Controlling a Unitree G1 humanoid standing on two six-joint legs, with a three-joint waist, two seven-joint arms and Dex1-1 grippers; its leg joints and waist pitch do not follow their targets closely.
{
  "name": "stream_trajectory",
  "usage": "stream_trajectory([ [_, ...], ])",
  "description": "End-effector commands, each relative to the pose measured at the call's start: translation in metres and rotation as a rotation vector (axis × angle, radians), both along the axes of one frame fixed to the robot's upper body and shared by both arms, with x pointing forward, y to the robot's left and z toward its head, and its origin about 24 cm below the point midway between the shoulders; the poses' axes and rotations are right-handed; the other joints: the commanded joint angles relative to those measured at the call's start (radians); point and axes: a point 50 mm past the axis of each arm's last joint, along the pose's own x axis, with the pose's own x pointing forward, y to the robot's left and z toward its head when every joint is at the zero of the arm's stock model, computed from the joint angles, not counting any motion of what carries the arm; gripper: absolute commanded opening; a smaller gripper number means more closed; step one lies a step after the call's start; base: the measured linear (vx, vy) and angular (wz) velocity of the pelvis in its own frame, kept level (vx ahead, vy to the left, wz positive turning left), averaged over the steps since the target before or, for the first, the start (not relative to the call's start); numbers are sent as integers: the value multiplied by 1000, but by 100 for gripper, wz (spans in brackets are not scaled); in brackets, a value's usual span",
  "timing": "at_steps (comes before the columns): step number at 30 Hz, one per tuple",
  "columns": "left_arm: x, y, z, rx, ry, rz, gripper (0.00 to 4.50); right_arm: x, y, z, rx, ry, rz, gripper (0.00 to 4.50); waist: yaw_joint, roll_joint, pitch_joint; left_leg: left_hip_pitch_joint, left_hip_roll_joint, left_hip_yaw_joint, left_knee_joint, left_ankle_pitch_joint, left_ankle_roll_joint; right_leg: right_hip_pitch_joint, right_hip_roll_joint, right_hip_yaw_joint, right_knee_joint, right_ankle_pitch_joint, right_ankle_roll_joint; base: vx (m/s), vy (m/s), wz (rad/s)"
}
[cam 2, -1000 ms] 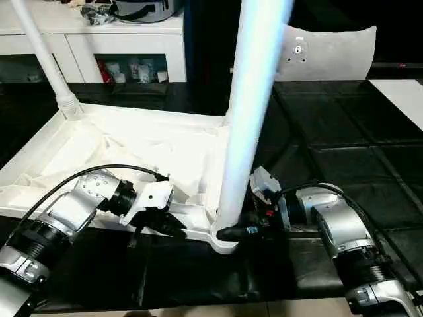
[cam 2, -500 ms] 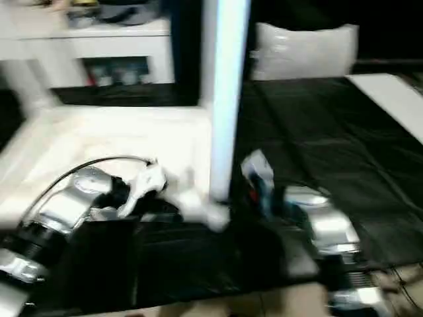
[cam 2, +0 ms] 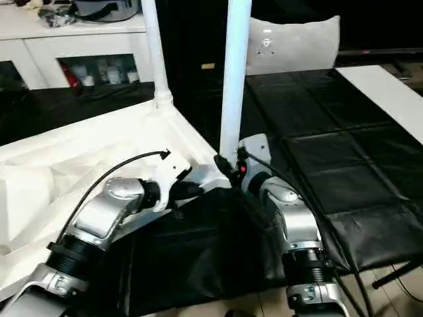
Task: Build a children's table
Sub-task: Rotate leg to tighten
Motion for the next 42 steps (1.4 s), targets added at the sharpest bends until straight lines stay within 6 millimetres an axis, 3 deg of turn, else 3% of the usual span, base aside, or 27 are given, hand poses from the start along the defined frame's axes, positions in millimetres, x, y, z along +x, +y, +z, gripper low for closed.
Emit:
stream_trajectory([
  [1,0,-14,21,-63,-88,-63,0,-2,12,8,21,-45,74,313,9,-7,-74,-10,0,10,-58,-78,94,81,-50,53,-66,-284,-116,0,0,0],
  [8,-5,0,16,-21,-68,-165,0,-7,-8,11,-2,-62,222,370,16,-6,-72,-7,0,10,-59,-111,93,81,-50,53,-71,-320,-100,0,0,0],
  [15,-7,18,12,28,-60,-339,0,-26,-31,17,-21,-40,543,435,37,-8,-70,-1,3,12,-58,-131,105,78,-49,53,-76,-352,-92,0,0,0],
  [22,-16,36,13,84,-18,-617,0,-41,-41,16,-84,45,817,445,61,-4,-73,2,10,11,-59,-134,95,76,-51,56,-68,-335,-112,0,0,0],
  [25,-17,39,13,113,-9,-679,0,-44,-43,17,-102,44,878,445,71,-6,-73,2,12,11,-59,-131,88,75,-54,57,-64,-332,-120,0,0,0],
  [30,-16,44,13,146,-2,-732,0,-46,-43,16,-95,64,951,408,85,-6,-73,4,11,12,-59,-142,79,74,-54,57,-67,-368,-109,0,0,0],
  [32,-16,45,13,144,11,-757,0,-48,-43,16,-93,85,985,385,85,-12,-73,2,11,12,-59,-139,78,77,-54,56,-67,-366,-107,0,0,0],
  [42,-19,46,13,129,35,-813,0,-49,-43,12,-104,109,1031,308,88,-12,-74,0,11,12,-58,-122,77,76,-55,55,-66,-379,-99,0,0,0],
])
